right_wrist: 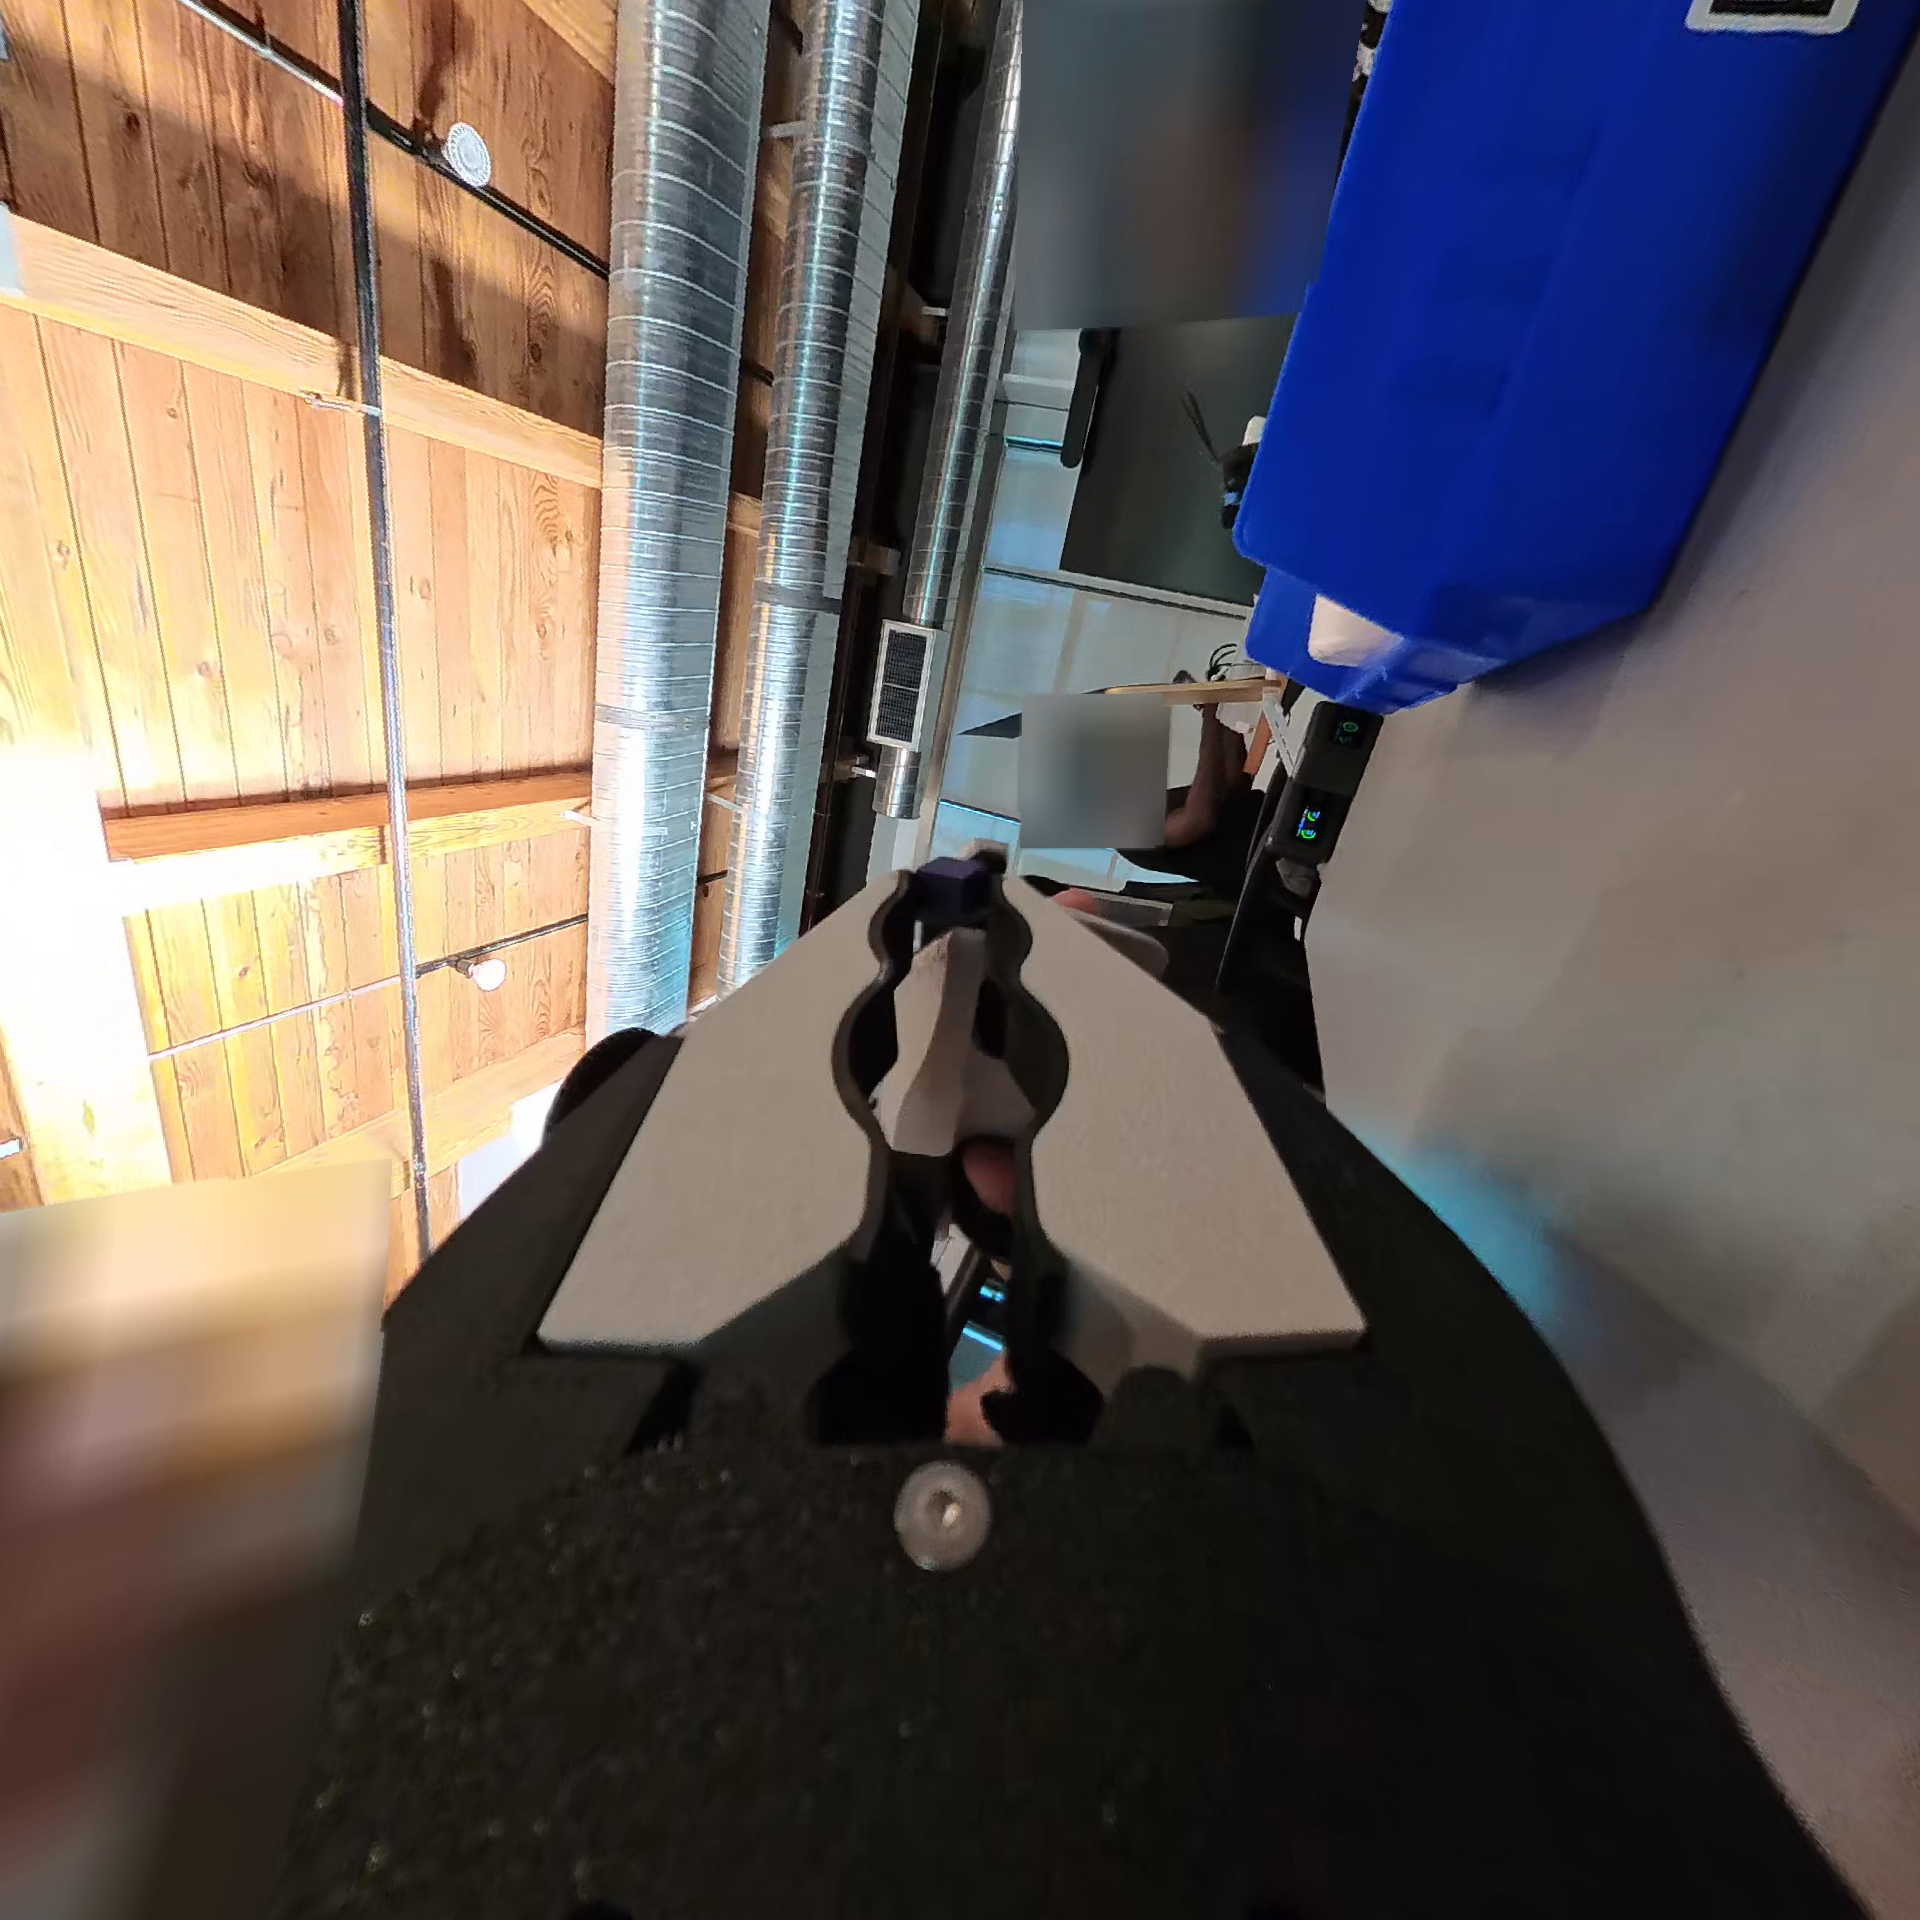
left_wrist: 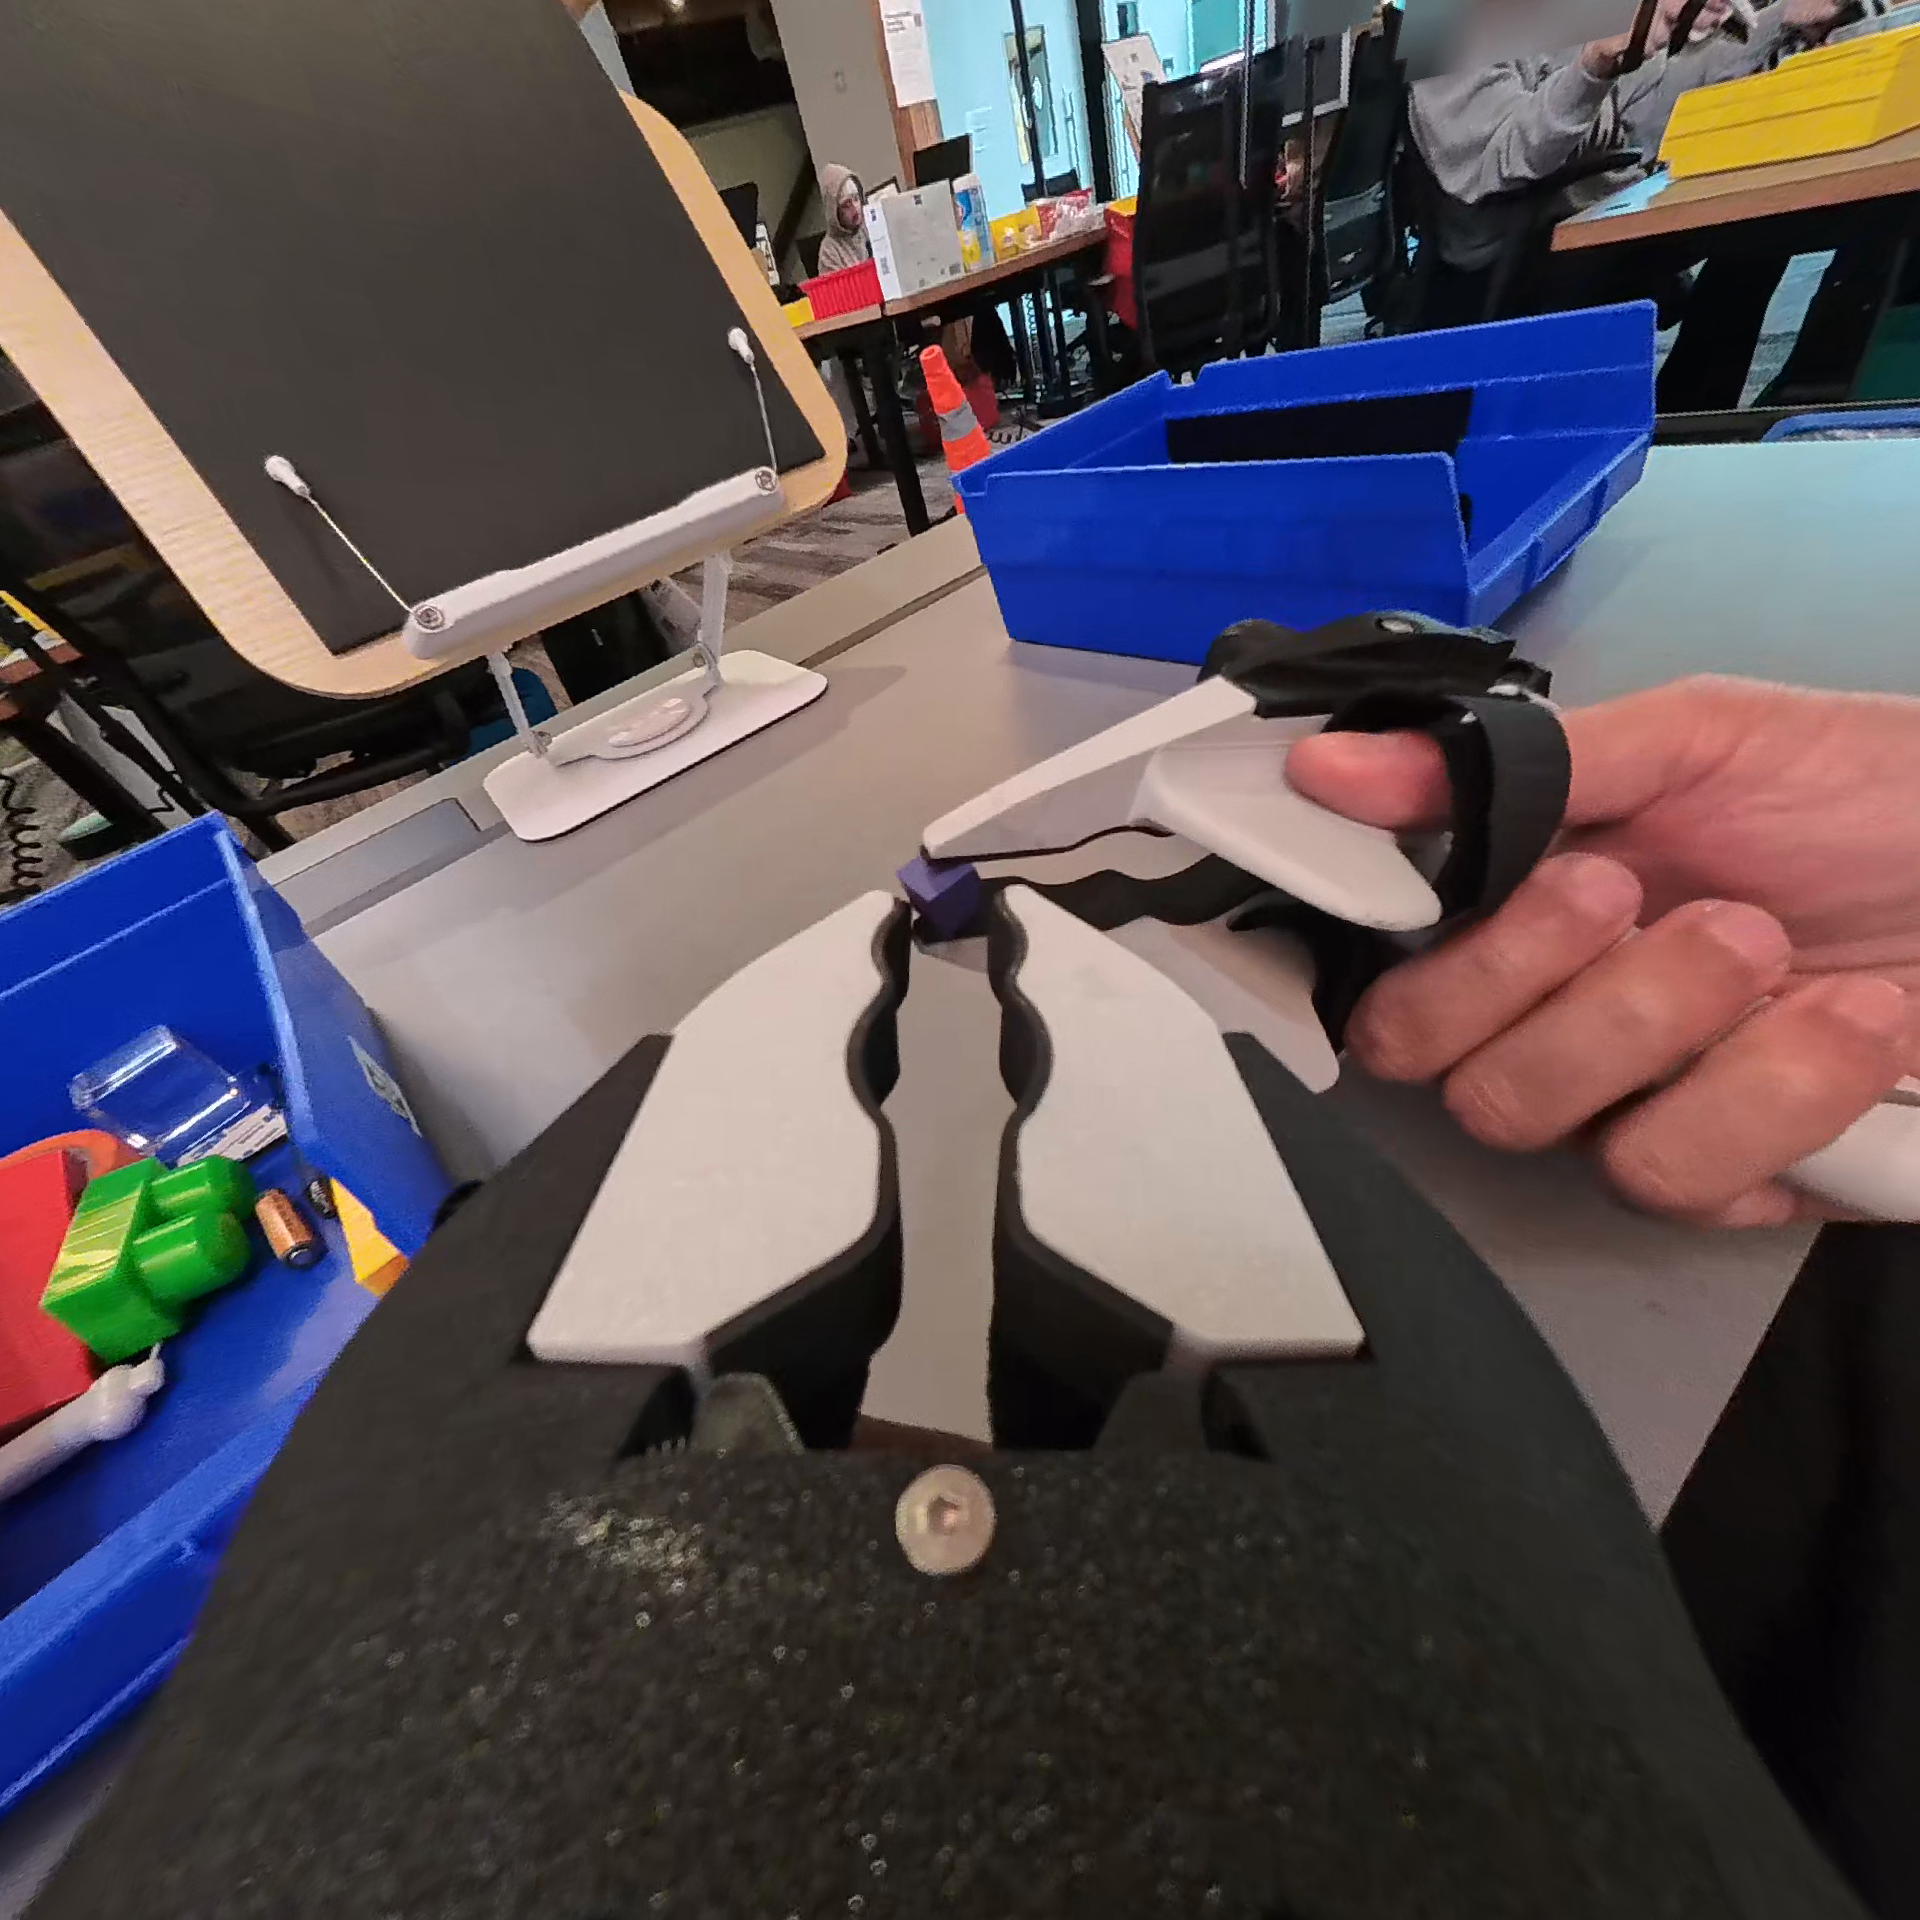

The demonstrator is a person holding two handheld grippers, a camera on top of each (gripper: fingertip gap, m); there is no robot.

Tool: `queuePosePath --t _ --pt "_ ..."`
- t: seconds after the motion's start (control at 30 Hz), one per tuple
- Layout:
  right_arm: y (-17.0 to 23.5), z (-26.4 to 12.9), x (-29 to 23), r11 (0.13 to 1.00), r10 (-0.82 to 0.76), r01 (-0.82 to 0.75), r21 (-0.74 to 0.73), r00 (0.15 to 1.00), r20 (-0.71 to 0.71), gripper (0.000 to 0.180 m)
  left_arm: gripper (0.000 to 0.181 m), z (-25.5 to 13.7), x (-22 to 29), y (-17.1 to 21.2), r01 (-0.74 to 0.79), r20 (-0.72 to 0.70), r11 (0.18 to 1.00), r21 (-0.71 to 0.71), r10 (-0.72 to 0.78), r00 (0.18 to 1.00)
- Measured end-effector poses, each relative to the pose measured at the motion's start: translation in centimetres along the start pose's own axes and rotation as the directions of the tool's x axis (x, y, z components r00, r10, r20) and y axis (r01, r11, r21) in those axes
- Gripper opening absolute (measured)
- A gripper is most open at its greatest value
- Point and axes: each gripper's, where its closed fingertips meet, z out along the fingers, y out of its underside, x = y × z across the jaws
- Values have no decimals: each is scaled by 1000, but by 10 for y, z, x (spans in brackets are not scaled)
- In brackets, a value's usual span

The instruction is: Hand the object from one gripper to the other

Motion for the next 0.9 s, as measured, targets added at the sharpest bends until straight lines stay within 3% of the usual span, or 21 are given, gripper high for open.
queuePosePath --t 0.4,0.53,0.67,0.73,0.8,0.83,0.9 --pt "3 1 -1 998 -27 28 -61 1000 11 17 11 -2 -1 -4 -18 -11 1000 19 18 1000" --pt "-6 -5 -1 989 -116 112 -101 992 -39 23 11 -4 -3 -6 -32 -6 999 26 32 999" --pt "-21 -19 -5 940 -317 292 -175 939 -132 29 11 -4 -5 -2 -93 -7 996 10 93 996" --pt "-26 -26 -10 846 -515 465 -259 840 -174 30 11 -3 -5 3 -180 -7 984 -19 180 984" --pt "-28 -34 -6 641 -760 649 -409 610 -224 31 11 -1 -3 11 -281 -9 958 -57 281 960" --pt "-25 -38 -3 534 -840 688 -492 496 -220 32 11 -1 -2 15 -328 -7 942 -73 329 944" --pt "-12 -39 4 397 -912 684 -612 370 -178 33 11 1 2 19 -420 -10 903 -90 421 907"
